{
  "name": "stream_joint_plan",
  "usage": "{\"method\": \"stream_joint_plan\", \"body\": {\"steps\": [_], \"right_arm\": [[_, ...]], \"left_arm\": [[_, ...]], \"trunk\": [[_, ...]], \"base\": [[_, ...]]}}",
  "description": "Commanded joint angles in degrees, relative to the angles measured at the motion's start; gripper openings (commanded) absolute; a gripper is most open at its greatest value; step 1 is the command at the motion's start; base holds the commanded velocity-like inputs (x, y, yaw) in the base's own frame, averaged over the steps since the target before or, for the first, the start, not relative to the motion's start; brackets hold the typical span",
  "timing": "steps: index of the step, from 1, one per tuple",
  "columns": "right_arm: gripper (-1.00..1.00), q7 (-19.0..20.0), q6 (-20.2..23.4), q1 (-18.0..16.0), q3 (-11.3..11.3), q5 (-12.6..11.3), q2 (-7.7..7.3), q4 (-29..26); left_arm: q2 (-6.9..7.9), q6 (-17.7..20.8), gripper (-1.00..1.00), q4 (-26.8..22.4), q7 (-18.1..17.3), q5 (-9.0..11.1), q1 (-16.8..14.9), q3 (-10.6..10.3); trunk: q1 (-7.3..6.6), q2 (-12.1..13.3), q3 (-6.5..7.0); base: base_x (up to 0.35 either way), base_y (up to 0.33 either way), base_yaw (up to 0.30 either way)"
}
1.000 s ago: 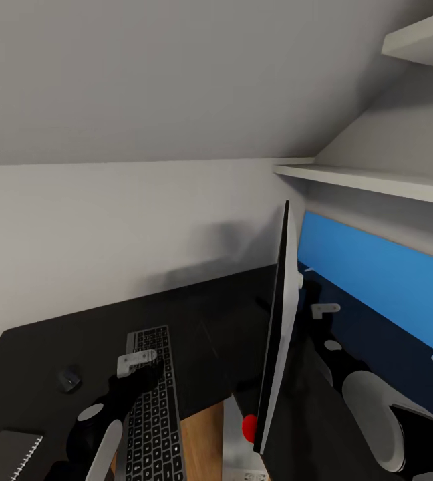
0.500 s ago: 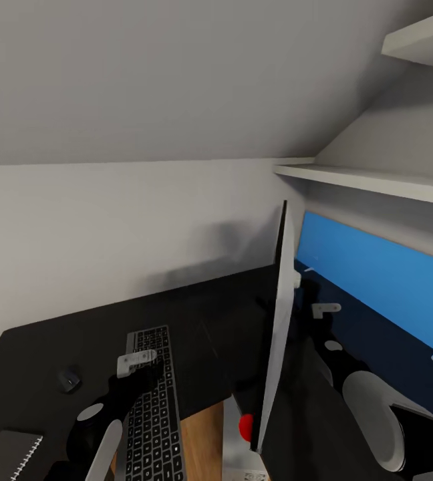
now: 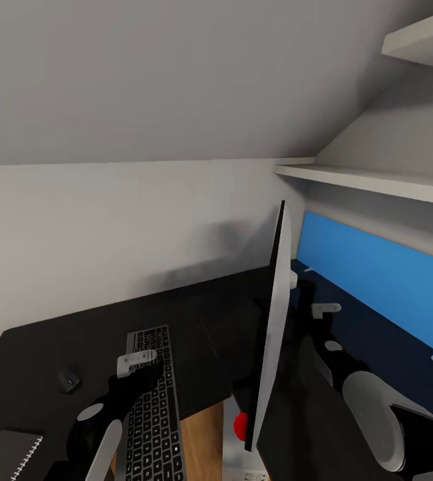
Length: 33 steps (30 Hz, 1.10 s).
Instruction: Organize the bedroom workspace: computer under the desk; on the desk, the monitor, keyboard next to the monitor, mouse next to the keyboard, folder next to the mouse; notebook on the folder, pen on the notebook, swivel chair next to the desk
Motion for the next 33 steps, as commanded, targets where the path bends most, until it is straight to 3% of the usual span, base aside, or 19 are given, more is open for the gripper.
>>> {"method": "stream_joint_plan", "body": {"steps": [1,17,33], "right_arm": [[-1.0,-0.2,-0.2,-0.1,0.1,0.7,0.02,0.2],[-1.0,-0.2,-0.3,-0.1,0.1,0.7,0.03,0.2],[-1.0,-0.2,-0.4,-0.1,0.1,0.8,0.03,0.3]], "left_arm": [[0.0,0.2,1.0,-0.1,0.5,0.6,0.0,-0.1],[0.0,0.2,1.0,-0.1,0.5,0.7,0.0,-0.1],[0.0,0.3,1.0,-0.1,0.5,0.7,0.0,0.0]], "trunk": [[0.0,0.0,-0.07],[0.0,0.0,-0.07],[0.0,0.0,-0.07]], "base": [[0.0,0.0,0.0],[-0.03,0.0,0.0],[-0.33,0.0,0.0]]}}
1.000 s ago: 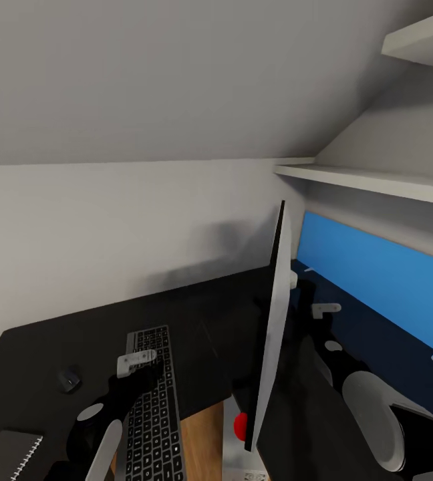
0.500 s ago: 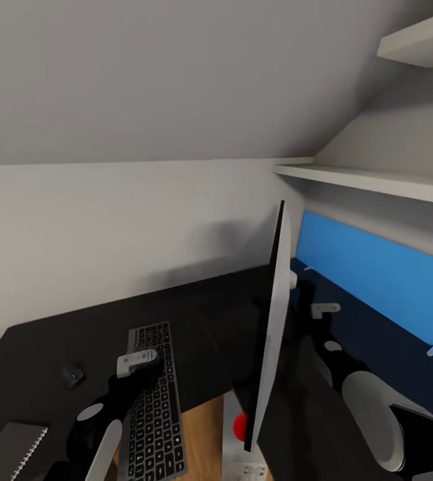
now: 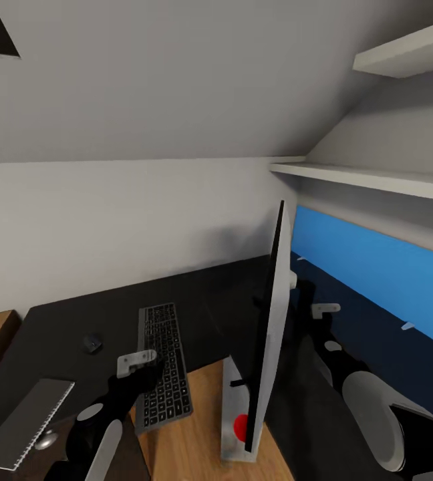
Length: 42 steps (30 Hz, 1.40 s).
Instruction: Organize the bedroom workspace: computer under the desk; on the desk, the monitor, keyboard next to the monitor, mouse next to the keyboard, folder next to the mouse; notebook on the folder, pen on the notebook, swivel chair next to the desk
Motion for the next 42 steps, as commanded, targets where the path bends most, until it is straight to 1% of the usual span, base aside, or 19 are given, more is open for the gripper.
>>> {"method": "stream_joint_plan", "body": {"steps": [1,17,24,42], "right_arm": [[-1.0,-0.3,-0.2,-0.1,0.1,0.5,0.0,0.2],[-1.0,-0.3,-0.2,-0.1,0.1,0.5,0.0,0.3],[-1.0,-0.3,-0.3,-0.1,0.1,0.5,0.0,0.2],[-1.0,-0.3,-0.3,-0.1,0.1,0.5,-0.05,0.2]], "left_arm": [[0.0,0.2,1.0,-0.1,0.5,0.6,0.0,-0.1],[0.0,0.4,1.0,-0.1,0.5,0.6,0.0,-0.1],[0.0,0.4,1.0,-0.1,0.5,0.6,0.0,-0.1],[0.0,0.5,1.0,-0.1,0.5,0.6,0.0,-0.1]], "trunk": [[-0.03,0.0,-0.07],[-0.03,0.0,-0.07],[-0.03,0.0,-0.22],[-0.03,0.0,-1.11]], "base": [[-0.335,0.0,0.0],[-0.335,0.0,0.02],[-0.335,-0.08,0.186],[-0.335,-0.132,0.212]]}}
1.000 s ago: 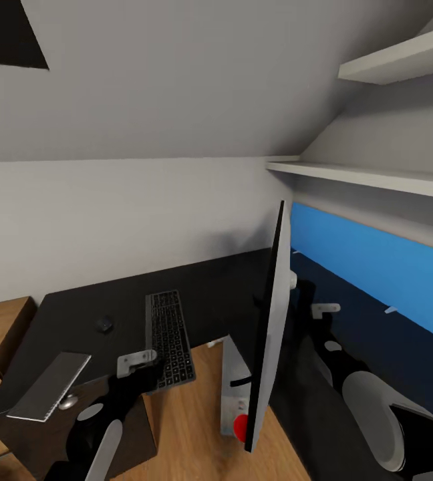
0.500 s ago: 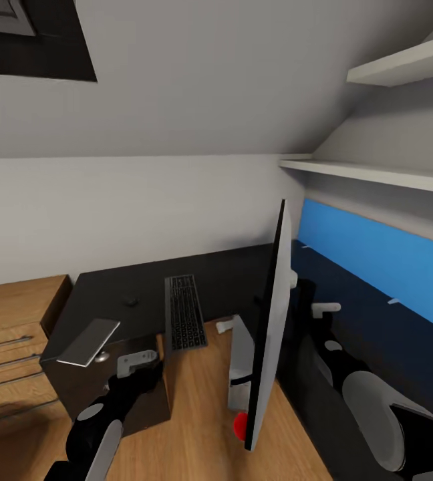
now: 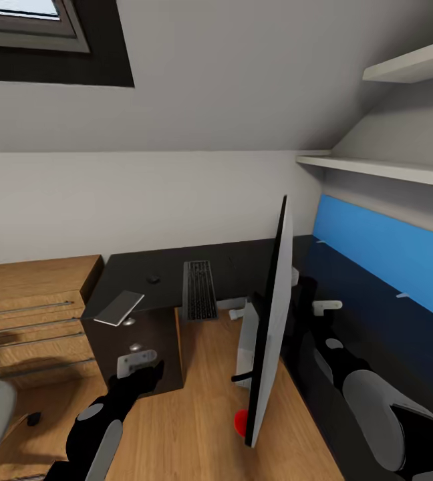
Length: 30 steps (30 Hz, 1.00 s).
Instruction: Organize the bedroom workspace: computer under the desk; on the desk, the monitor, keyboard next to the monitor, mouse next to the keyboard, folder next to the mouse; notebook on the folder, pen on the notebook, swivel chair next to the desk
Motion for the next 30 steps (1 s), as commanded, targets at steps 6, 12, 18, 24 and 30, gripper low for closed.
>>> {"method": "stream_joint_plan", "body": {"steps": [6,12,18,24,30], "right_arm": [[-1.0,-0.2,-0.2,0.0,0.4,0.7,-0.03,1.7],[-1.0,-0.2,-0.2,0.0,0.4,0.7,-0.04,1.7],[-1.0,-0.2,-0.2,0.0,0.4,0.7,-0.04,1.7],[-1.0,-0.2,-0.2,0.0,0.4,0.7,-0.09,1.6],[-1.0,-0.2,-0.2,0.0,0.4,0.7,-0.12,1.5]], "left_arm": [[0.0,0.1,1.0,-0.1,0.5,0.6,-0.1,-0.1],[0.0,0.1,1.0,-0.1,0.5,0.6,-0.1,-0.1],[0.0,0.1,1.0,-0.1,0.5,0.6,-0.1,-0.1],[0.0,0.1,1.0,-0.1,0.5,0.6,-0.1,-0.1],[0.0,0.0,1.0,-0.1,0.5,0.6,-0.1,-0.1]], "trunk": [[-0.03,0.0,-0.38],[-0.03,0.0,-0.68],[-0.03,0.0,-1.0],[-0.03,0.0,-1.11],[-0.03,0.0,-1.11]], "base": [[-0.334,-0.136,0.176],[-0.335,-0.137,0.154],[-0.335,-0.13,0.151],[-0.334,-0.128,0.051],[-0.314,-0.171,0.001]]}}
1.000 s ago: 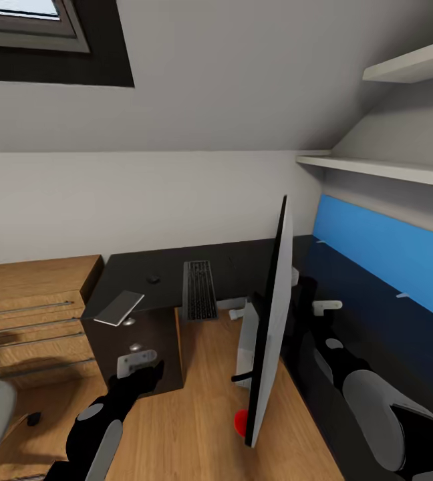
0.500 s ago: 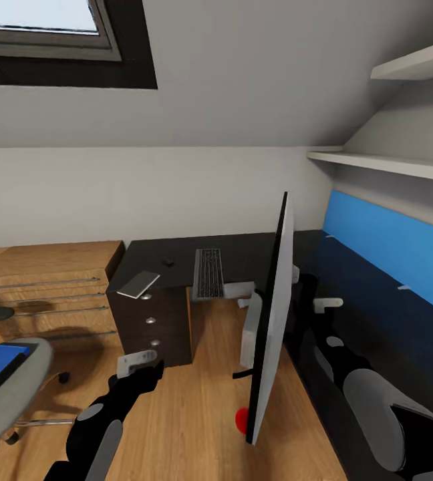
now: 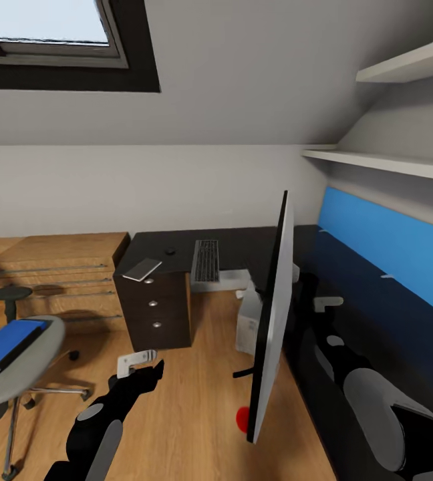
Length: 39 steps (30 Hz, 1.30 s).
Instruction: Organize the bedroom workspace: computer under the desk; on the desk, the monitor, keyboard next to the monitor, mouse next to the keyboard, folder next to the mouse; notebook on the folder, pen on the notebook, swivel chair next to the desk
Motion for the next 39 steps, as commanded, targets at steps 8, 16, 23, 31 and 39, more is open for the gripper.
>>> {"method": "stream_joint_plan", "body": {"steps": [8,16,23,31,39], "right_arm": [[-1.0,-0.4,-0.2,0.0,0.3,0.1,-0.01,3.4],[-1.0,-0.4,-0.1,0.0,0.3,0.1,0.0,3.3],[-1.0,-0.4,-0.2,0.0,0.3,0.1,-0.04,3.3],[-1.0,-0.4,-0.2,0.0,0.3,0.1,-0.04,3.4],[-1.0,-0.4,-0.2,0.0,0.2,0.1,-0.04,3.4]], "left_arm": [[0.02,0.1,1.0,-0.1,0.6,0.5,0.0,0.0],[0.0,0.1,1.0,-0.1,0.6,0.5,0.0,0.0],[0.0,0.1,1.0,-0.1,0.6,0.5,0.0,0.0],[0.0,0.1,1.0,-0.1,0.6,0.5,0.0,0.0],[0.0,0.2,1.0,-0.1,0.6,0.5,0.0,0.0]], "trunk": [[-0.02,0.0,-0.08],[-0.02,0.0,-0.08],[-0.02,0.0,-0.08],[-0.02,0.0,-0.08],[-0.02,0.0,-0.08]], "base": [[-0.09,-0.313,0.0],[0.0,-0.343,0.0],[0.0,-0.308,0.0],[0.0,-0.018,0.0],[-0.001,-0.005,0.0]]}}
